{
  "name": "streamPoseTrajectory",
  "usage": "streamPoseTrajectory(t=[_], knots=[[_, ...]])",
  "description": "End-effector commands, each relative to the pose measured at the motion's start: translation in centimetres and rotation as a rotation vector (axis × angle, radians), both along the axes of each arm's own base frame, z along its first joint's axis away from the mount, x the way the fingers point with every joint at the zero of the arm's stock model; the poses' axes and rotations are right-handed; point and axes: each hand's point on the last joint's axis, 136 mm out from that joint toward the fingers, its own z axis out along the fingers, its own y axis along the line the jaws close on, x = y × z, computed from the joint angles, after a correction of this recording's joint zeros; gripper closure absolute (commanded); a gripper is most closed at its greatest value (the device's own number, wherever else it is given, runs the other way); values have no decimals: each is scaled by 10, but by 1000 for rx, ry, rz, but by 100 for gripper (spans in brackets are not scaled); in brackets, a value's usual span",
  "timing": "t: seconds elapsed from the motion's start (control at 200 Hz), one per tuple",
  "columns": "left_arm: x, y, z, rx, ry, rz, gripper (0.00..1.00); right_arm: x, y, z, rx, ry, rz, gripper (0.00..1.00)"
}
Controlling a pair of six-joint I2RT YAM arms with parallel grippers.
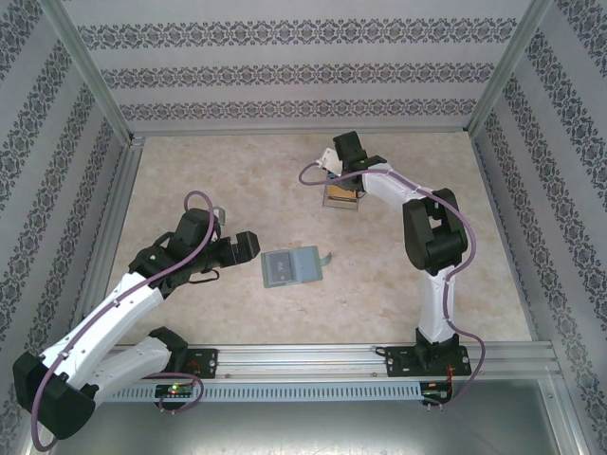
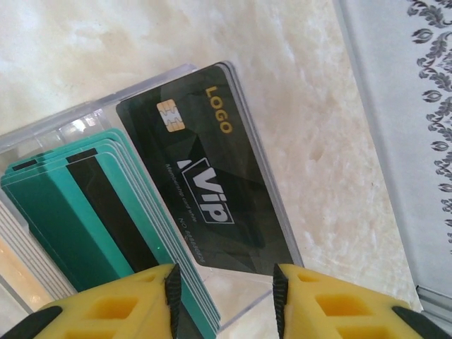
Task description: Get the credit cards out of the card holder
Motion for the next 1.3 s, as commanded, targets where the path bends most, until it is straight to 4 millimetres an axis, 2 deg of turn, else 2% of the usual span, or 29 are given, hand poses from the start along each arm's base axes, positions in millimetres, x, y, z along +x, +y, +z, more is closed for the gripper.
streamPoseTrajectory(t=[0.0, 0.13, 0.235, 0.34, 0.45, 0.699, 0.914, 1.104, 1.294], knots=[[-2, 5, -3, -3, 8, 15, 1, -2, 2, 47, 50, -87, -46, 56], [-1, 2, -5, -19, 13, 12, 1, -16, 6, 64, 112, -92, -93, 55], [1, -3, -10, -37, 26, 3, 0, -35, 13, 73, 198, -70, -155, 55], [3, -11, -17, -58, 52, -9, 1, -63, 23, 80, 349, -10, -241, 54], [6, -18, -28, -76, 88, -16, 6, -98, 35, 77, 511, 82, -314, 54], [14, -39, -56, -143, 183, -36, 17, -187, 73, 43, 717, 315, -377, 57], [20, -56, -80, -179, 265, -49, 26, -242, 88, -9, 779, 515, -494, 59], [26, -67, -97, -191, 310, -54, 38, -265, 94, -51, 777, 621, -571, 61], [28, -72, -110, -177, 342, -59, 41, -273, 103, -66, 768, 651, -582, 62]])
